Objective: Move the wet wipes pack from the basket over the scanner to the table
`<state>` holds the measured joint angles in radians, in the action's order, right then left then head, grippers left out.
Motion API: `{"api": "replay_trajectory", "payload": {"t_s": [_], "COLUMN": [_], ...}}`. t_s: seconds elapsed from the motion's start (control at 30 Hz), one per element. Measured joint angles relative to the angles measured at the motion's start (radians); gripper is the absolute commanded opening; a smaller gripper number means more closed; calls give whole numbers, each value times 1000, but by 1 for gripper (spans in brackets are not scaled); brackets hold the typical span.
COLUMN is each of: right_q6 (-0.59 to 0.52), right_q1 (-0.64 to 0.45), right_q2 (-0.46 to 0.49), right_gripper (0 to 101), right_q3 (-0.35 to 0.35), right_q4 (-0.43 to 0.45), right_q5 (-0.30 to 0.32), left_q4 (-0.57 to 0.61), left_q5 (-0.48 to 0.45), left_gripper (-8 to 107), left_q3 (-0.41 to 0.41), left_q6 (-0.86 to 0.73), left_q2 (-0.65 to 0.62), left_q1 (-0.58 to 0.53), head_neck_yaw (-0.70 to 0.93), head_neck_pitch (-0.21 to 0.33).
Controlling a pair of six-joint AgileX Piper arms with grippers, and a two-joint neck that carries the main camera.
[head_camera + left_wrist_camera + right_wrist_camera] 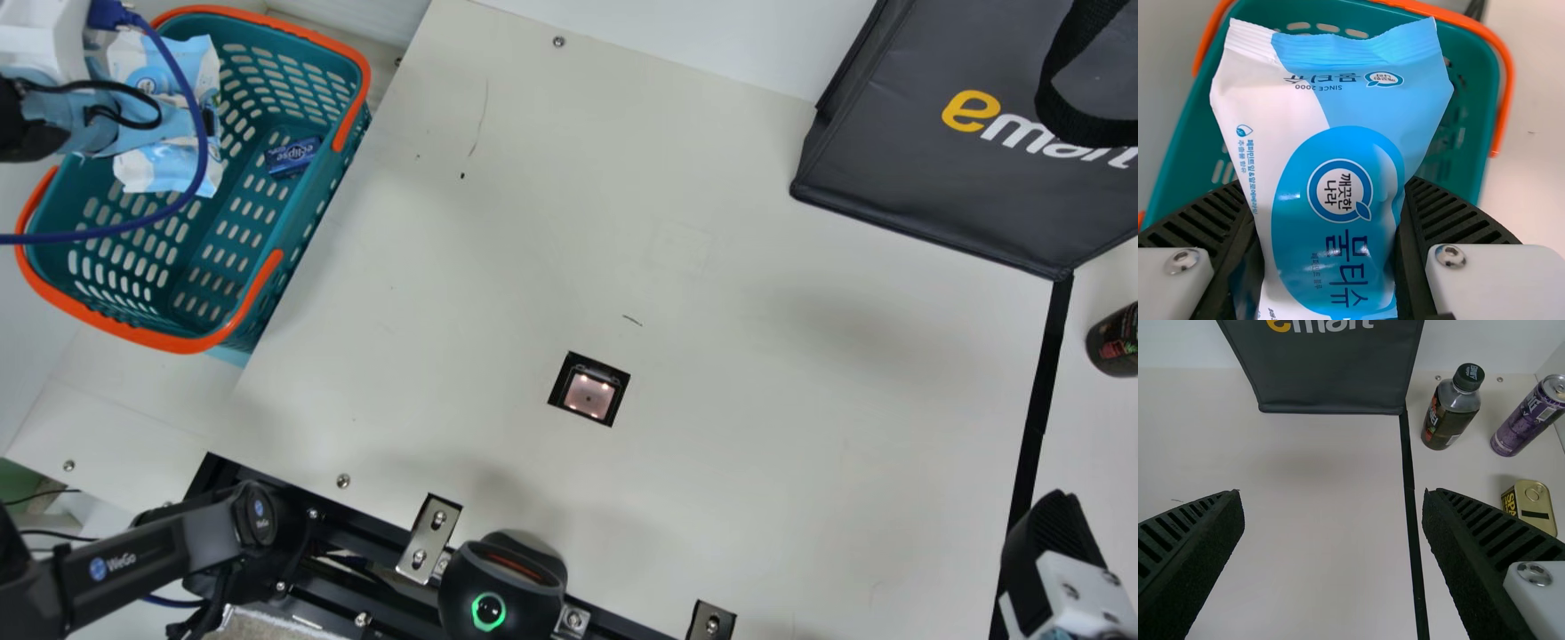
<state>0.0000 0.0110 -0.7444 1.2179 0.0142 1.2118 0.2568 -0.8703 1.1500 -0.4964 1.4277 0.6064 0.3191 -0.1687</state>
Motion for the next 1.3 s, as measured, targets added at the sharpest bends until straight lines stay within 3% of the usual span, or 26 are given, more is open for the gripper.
{"api": "replay_trajectory", "payload": {"t_s": [0.2,0.4,0.87,1.3], "right_q6": [0,0,0,0], "right_q1": [0,0,0,0], "right_q2": [0,0,0,0], "right_gripper": [95,95,95,95], "right_q3": [0,0,0,0], "right_q4": [0,0,0,0], "right_q5": [0,0,-1,-1], "left_q4": [-17,-68,-219,-265], "left_q5": [-110,-157,-221,-279], "left_gripper": [-8,-8,-8,-8], "left_q3": [33,37,13,24], "left_q6": [80,188,522,858], "left_q2": [-41,-86,-126,-75], "left_q1": [-69,-184,-575,-961], "head_neck_yaw": [0,0,0,0], "head_neck_pitch": [2,0,0,0]}}
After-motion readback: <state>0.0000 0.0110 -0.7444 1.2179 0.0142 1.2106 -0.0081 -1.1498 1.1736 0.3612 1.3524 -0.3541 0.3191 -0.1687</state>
